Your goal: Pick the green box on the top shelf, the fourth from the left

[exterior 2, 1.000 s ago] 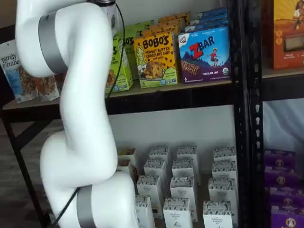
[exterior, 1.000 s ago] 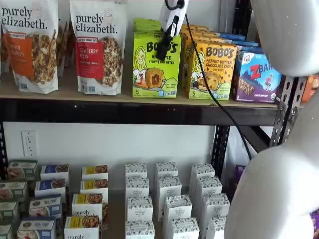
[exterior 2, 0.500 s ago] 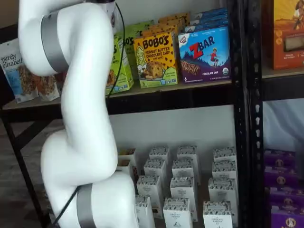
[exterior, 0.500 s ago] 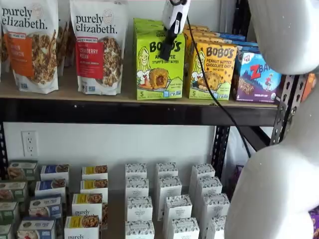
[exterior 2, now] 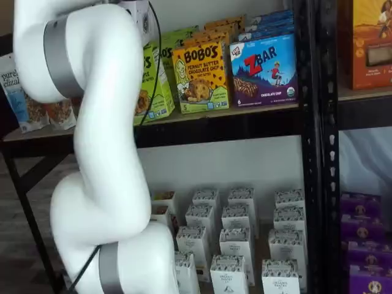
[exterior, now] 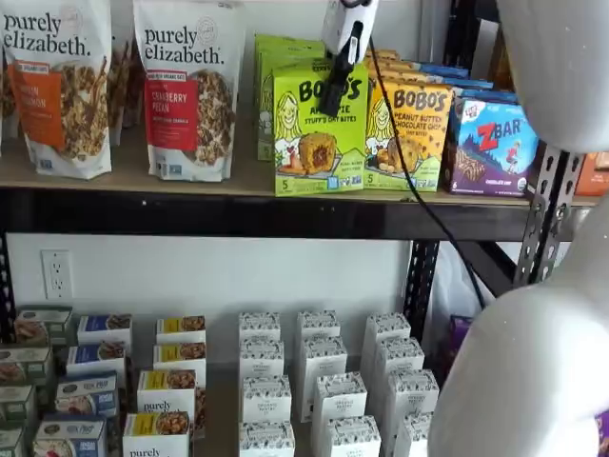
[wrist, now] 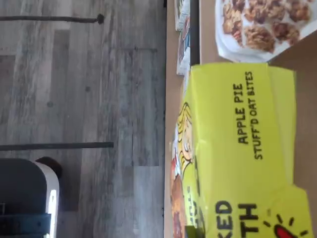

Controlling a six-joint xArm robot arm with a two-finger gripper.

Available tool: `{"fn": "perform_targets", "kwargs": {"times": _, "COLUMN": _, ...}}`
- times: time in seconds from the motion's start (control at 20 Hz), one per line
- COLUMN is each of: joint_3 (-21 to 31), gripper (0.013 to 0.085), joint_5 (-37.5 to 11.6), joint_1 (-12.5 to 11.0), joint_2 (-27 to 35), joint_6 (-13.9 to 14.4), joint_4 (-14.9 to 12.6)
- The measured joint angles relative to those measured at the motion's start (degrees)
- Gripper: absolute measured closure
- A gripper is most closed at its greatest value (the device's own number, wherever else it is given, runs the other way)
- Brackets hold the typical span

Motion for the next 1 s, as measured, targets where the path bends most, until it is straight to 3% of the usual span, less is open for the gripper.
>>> {"fn": "perform_targets", "kwargs": {"times": 1.0, "joint_3": 9.87, "gripper": 0.073, "joint_5": 0.78, "joint_1": -1.03, "joint_2": -10.45, "joint_6": -1.01, "joint_4": -0.94}}
